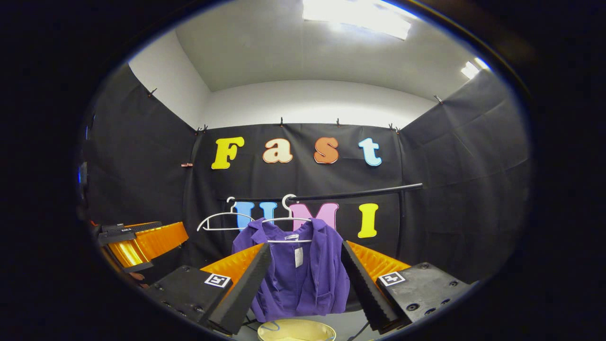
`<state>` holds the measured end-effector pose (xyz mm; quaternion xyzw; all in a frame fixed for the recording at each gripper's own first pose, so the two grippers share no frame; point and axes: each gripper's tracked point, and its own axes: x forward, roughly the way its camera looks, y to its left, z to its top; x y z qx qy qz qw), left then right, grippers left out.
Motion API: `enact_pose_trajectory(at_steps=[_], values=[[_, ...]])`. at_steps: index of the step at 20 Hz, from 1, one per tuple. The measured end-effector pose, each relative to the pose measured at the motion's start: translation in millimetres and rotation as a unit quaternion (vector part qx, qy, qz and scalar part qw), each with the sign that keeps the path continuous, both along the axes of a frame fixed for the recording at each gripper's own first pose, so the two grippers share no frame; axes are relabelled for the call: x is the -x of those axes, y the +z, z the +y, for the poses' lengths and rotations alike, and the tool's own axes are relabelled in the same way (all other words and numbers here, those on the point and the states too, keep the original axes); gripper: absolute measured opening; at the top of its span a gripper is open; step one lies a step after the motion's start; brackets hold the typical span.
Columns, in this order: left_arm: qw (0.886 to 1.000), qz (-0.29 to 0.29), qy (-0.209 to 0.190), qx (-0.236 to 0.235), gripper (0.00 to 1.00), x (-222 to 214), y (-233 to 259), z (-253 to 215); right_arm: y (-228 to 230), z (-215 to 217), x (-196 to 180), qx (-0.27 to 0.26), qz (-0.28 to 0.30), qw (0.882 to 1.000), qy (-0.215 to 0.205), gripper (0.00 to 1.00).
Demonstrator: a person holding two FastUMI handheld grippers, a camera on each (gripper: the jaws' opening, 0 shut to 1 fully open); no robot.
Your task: Grasp the clothes on the hanger with both hands and then place them into the laundry hamper below.
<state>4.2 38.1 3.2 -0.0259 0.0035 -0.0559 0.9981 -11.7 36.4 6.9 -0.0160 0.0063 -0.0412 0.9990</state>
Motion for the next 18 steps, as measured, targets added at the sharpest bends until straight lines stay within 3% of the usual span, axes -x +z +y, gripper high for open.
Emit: enact_pose_trajectory(at_steps=[9,13,18], values=[[1.000,0.011,-0.003,0.006,0.95,-13.1,-9.9,31.9,-7.5,16.3,-8.8,0.027,0.002,1.000,-0.017,0.97],[1.000,0.009,0.006,0.004,0.95,-35.3,-15.6,36.7,-18.8,13.6,-40.9,0.019,0.001,1.000,-0.004,0.97],[0.999,0.002,0.032,-0.012,0.95,-92.6,-35.0,32.3,-39.1,2.5,-111.4,0.005,-0.011,0.999,0.030,0.97]])
